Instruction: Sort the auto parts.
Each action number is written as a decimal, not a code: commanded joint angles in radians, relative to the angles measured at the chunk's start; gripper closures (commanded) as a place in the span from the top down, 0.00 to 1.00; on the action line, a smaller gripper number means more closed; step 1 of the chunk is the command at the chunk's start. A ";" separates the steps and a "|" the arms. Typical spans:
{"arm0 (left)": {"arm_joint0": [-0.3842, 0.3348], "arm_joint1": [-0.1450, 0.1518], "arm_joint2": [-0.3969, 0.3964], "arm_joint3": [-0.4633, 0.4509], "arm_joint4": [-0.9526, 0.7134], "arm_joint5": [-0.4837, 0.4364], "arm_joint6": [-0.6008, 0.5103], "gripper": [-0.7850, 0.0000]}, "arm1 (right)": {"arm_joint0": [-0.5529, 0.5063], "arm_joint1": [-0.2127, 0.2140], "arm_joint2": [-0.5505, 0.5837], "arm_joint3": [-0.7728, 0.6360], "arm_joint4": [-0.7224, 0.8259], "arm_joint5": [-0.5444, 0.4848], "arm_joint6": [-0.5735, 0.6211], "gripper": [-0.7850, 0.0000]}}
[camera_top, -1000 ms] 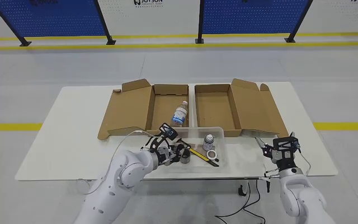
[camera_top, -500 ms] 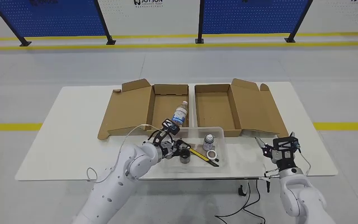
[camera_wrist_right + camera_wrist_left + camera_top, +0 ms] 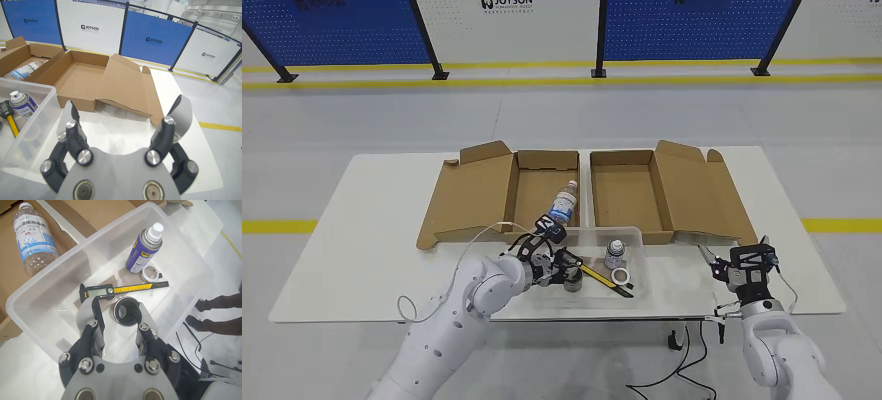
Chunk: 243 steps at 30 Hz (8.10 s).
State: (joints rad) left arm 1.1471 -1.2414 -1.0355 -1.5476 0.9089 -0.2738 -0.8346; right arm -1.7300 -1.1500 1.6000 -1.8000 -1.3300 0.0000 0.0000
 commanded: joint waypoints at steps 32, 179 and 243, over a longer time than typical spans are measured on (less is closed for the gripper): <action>-0.071 -0.016 0.091 0.138 0.014 -0.003 0.006 0.31 | 0.000 0.000 0.000 0.000 0.000 0.000 0.000 1.00; 0.060 0.075 -0.224 -0.245 -0.313 0.052 -0.061 0.00 | 0.000 0.000 0.000 0.000 0.000 0.000 0.000 1.00; -0.568 -0.148 0.289 0.786 0.091 0.238 0.425 0.00 | 0.000 0.000 0.000 0.000 0.000 0.000 0.000 1.00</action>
State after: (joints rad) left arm 0.5902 -1.3817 -0.7563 -0.7869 0.9965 -0.0280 -0.4100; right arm -1.7300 -1.1500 1.6000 -1.8000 -1.3300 0.0000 0.0000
